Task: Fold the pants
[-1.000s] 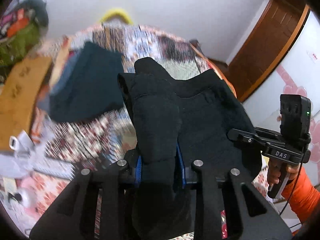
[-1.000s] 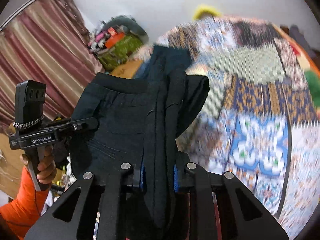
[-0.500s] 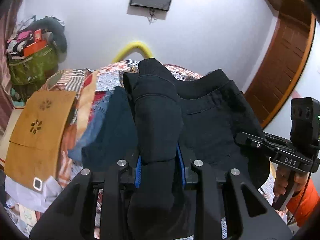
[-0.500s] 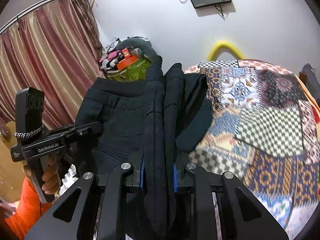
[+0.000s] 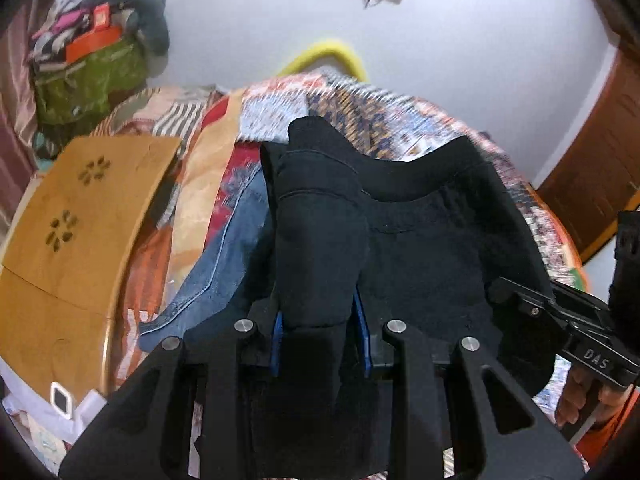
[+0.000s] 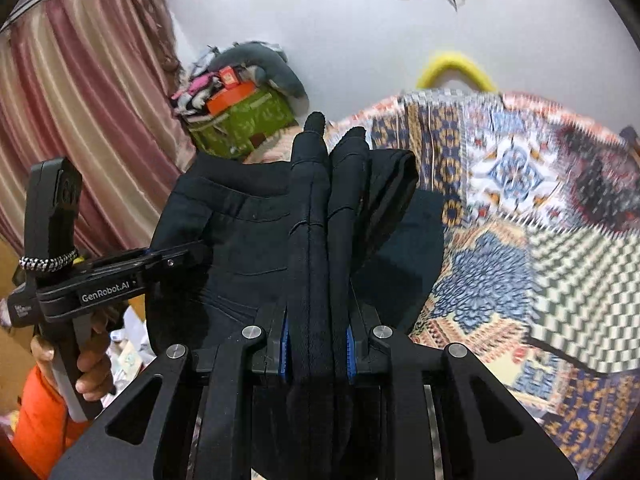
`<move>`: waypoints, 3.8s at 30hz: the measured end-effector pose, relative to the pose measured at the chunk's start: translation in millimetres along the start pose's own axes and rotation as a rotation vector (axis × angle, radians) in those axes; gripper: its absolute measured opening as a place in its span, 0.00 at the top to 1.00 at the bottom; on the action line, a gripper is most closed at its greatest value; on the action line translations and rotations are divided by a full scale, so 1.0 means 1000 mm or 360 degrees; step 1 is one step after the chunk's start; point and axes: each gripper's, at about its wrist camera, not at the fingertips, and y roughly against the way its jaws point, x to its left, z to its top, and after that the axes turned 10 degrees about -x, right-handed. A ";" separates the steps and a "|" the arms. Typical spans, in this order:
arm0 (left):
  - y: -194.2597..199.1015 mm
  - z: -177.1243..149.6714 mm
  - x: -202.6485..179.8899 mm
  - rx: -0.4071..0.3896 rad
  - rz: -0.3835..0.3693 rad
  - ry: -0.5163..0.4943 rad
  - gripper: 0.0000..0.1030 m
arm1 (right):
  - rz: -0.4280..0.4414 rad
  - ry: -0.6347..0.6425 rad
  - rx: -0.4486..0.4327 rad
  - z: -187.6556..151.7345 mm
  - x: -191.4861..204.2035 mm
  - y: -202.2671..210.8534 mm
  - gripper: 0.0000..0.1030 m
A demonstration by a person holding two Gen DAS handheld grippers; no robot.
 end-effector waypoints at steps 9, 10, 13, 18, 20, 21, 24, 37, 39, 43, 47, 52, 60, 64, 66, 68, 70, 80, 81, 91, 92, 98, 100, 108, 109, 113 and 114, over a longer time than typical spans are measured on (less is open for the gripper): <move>-0.078 -0.039 0.013 0.0203 0.0186 -0.0073 0.55 | -0.0201 -0.0119 0.0250 -0.031 -0.028 -0.061 0.78; -0.076 -0.039 0.014 0.0212 0.0191 -0.0062 0.54 | -0.0204 -0.0115 0.0260 -0.031 -0.029 -0.060 0.76; -0.066 -0.037 0.013 0.0248 0.0226 -0.0058 0.54 | -0.0230 -0.0013 0.0309 -0.030 -0.022 -0.048 0.73; -0.013 -0.032 -0.002 0.0177 0.0286 -0.0107 0.54 | -0.0226 0.0095 0.0256 -0.028 -0.007 -0.005 0.71; 0.014 -0.029 -0.009 0.0122 0.0282 -0.0112 0.54 | -0.0213 0.0147 0.0183 -0.025 0.002 0.021 0.71; 0.030 -0.026 -0.013 0.0090 0.0271 -0.0109 0.54 | -0.0200 0.0157 0.0139 -0.022 0.008 0.038 0.71; 0.080 -0.020 -0.028 -0.0032 0.0246 -0.0128 0.54 | -0.0147 0.0172 0.0014 -0.013 0.025 0.083 0.71; 0.327 -0.040 -0.108 -0.0726 0.0118 -0.0256 0.54 | -0.0037 0.0414 -0.0638 0.001 0.137 0.281 0.71; 0.360 -0.057 -0.121 -0.0830 0.0124 -0.0306 0.54 | -0.0050 0.0473 -0.0726 -0.010 0.155 0.305 0.71; 0.408 -0.090 -0.139 -0.0988 0.0145 -0.0361 0.53 | -0.0006 0.0474 -0.0811 -0.032 0.176 0.336 0.71; 0.437 -0.115 -0.146 -0.1071 0.0164 -0.0334 0.39 | -0.0049 0.0486 -0.0857 -0.053 0.188 0.353 0.67; 0.457 -0.136 -0.150 -0.1140 0.0191 -0.0326 0.07 | -0.0111 0.0458 -0.0886 -0.067 0.189 0.359 0.35; 0.464 -0.154 -0.151 -0.1137 0.0229 -0.0291 0.00 | -0.0206 0.0435 -0.0917 -0.077 0.188 0.370 0.02; 0.463 -0.156 -0.152 -0.1124 0.0214 -0.0289 0.00 | -0.0229 0.0441 -0.0934 -0.084 0.188 0.376 0.01; 0.461 -0.154 -0.152 -0.1121 0.0209 -0.0291 0.00 | -0.0231 0.0434 -0.0934 -0.086 0.188 0.378 0.01; 0.461 -0.155 -0.153 -0.1121 0.0203 -0.0295 0.00 | -0.0231 0.0420 -0.0937 -0.086 0.186 0.380 0.01; 0.461 -0.156 -0.152 -0.1120 0.0197 -0.0298 0.00 | -0.0230 0.0415 -0.0939 -0.087 0.184 0.381 0.01; 0.456 -0.159 -0.153 -0.1099 0.0178 -0.0290 0.00 | -0.0243 0.0410 -0.0931 -0.092 0.183 0.381 0.01; 0.455 -0.159 -0.153 -0.1095 0.0178 -0.0289 0.00 | -0.0243 0.0409 -0.0931 -0.093 0.183 0.381 0.01; 0.449 -0.155 -0.150 -0.1076 0.0166 -0.0268 0.00 | -0.0252 0.0393 -0.0931 -0.091 0.182 0.385 0.01; 0.449 -0.155 -0.150 -0.1078 0.0168 -0.0269 0.00 | -0.0252 0.0390 -0.0929 -0.091 0.181 0.384 0.01; 0.446 -0.156 -0.149 -0.1076 0.0170 -0.0268 0.00 | -0.0253 0.0379 -0.0923 -0.093 0.179 0.385 0.01; 0.445 -0.156 -0.149 -0.1073 0.0166 -0.0267 0.00 | -0.0251 0.0375 -0.0918 -0.093 0.179 0.384 0.01; 0.442 -0.156 -0.150 -0.1052 0.0138 -0.0267 0.00 | -0.0255 0.0370 -0.0910 -0.092 0.178 0.384 0.01; 0.442 -0.156 -0.150 -0.1052 0.0133 -0.0266 0.00 | -0.0254 0.0369 -0.0910 -0.092 0.178 0.384 0.01; 0.442 -0.156 -0.150 -0.1051 0.0122 -0.0269 0.00 | -0.0255 0.0363 -0.0906 -0.091 0.177 0.384 0.01; 0.442 -0.156 -0.150 -0.1051 0.0123 -0.0273 0.00 | -0.0257 0.0362 -0.0905 -0.090 0.177 0.384 0.01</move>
